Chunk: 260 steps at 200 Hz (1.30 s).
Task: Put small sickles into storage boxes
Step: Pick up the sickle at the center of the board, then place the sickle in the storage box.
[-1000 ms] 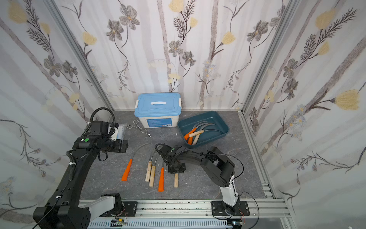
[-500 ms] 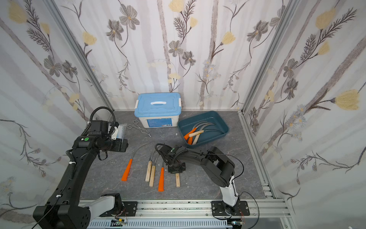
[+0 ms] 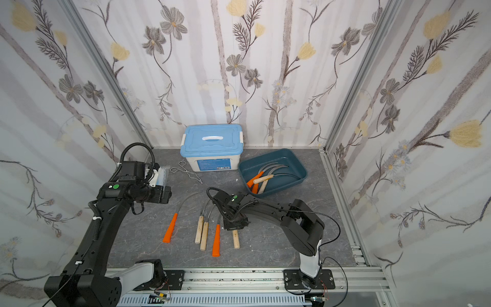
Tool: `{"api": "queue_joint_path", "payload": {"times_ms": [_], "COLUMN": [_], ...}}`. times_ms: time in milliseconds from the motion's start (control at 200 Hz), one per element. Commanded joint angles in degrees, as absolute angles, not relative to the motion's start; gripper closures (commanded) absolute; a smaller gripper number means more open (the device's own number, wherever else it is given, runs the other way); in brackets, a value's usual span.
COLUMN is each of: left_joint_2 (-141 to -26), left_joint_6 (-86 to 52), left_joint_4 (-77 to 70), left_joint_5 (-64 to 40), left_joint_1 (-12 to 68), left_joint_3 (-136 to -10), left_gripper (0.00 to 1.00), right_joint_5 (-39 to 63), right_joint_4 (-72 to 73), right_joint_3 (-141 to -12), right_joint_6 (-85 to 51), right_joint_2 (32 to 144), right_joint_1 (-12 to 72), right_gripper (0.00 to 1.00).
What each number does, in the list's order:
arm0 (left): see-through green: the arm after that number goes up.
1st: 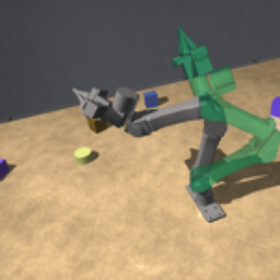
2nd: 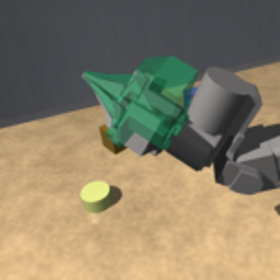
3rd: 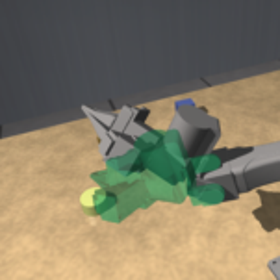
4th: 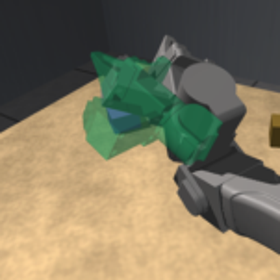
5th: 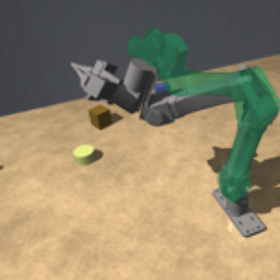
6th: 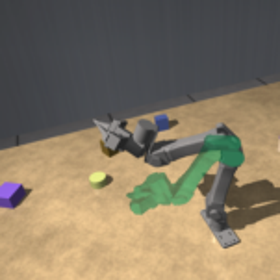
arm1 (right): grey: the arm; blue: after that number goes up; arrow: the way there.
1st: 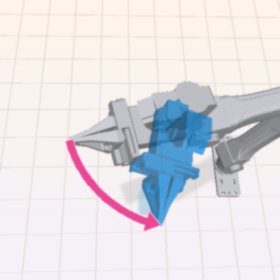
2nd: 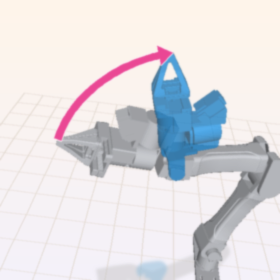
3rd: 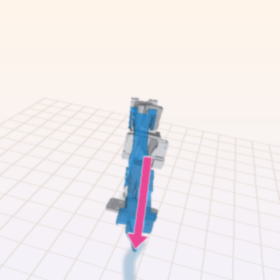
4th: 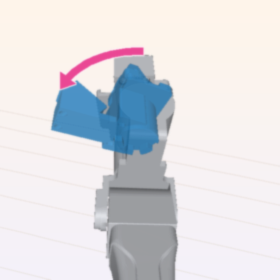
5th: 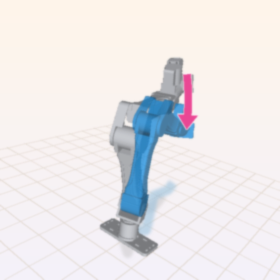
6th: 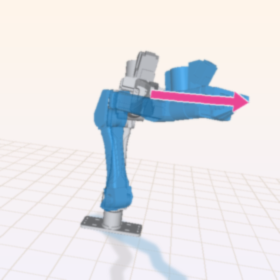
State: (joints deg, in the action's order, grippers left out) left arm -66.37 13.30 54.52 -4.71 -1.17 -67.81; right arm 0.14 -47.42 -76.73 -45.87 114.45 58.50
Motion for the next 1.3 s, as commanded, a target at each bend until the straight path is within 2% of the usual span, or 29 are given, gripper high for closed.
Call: {"api": "queue_joint_path", "payload": {"times_ms": [0, 305, 600, 1294], "left_joint_2": [-66.42, -66.6, -66.8, -65.55], "left_joint_6": [13.54, 13.44, 13.19, 13.32], "left_joint_4": [53.09, 53.09, 53.2, 53.67], "left_joint_5": [-4.55, -4.52, -4.83, -4.92], "left_joint_1": [-1.19, -1.23, -1.23, -1.23], "left_joint_3": [-67.9, -68.62, -69.16, -69.09], "left_gripper": [0.0, 0.0, 0.0, 0.0], "right_joint_5": [0.18, 0.0, -0.03, 6.92], "right_joint_4": [-48.11, -50.97, -52.2, -47.95], "right_joint_3": [-77.53, -80.95, -80.9, -81.99], "right_joint_6": [-44.96, -43.71, -42.92, -42.9], "right_joint_2": [113.14, 110.99, 106.17, 98.61], "right_joint_1": [58.45, 57.59, 53.05, 33.0], "right_gripper": [0.92, 0.91, 0.91, 0.9]}}
